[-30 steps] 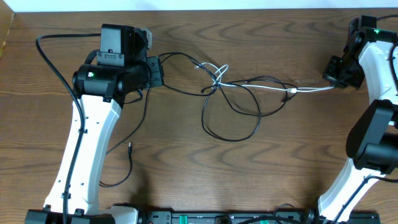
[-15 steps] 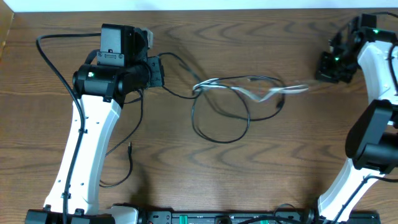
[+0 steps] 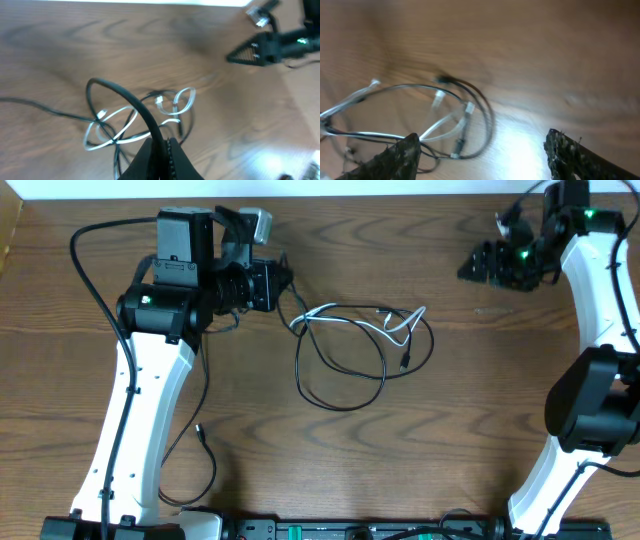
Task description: Untangle cables
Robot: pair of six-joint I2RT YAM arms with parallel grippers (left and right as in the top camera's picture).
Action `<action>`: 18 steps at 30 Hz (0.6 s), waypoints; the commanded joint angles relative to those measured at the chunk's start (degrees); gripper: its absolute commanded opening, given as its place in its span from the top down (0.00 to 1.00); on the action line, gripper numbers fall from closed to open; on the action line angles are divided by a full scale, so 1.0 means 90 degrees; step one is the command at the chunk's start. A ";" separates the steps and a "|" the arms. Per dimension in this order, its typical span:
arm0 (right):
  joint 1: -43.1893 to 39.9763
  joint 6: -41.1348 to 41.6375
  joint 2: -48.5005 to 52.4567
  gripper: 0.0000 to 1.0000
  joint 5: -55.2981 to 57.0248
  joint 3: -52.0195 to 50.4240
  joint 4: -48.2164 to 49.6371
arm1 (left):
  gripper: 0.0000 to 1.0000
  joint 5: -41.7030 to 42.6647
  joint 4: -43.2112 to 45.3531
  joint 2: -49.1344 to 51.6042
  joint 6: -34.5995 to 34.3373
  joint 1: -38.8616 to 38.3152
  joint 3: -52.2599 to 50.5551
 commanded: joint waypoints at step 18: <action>0.2144 0.1515 0.0097 0.30 -0.0865 0.0245 0.0299 | 0.92 0.2251 0.0872 0.0036 0.0374 0.0027 0.0170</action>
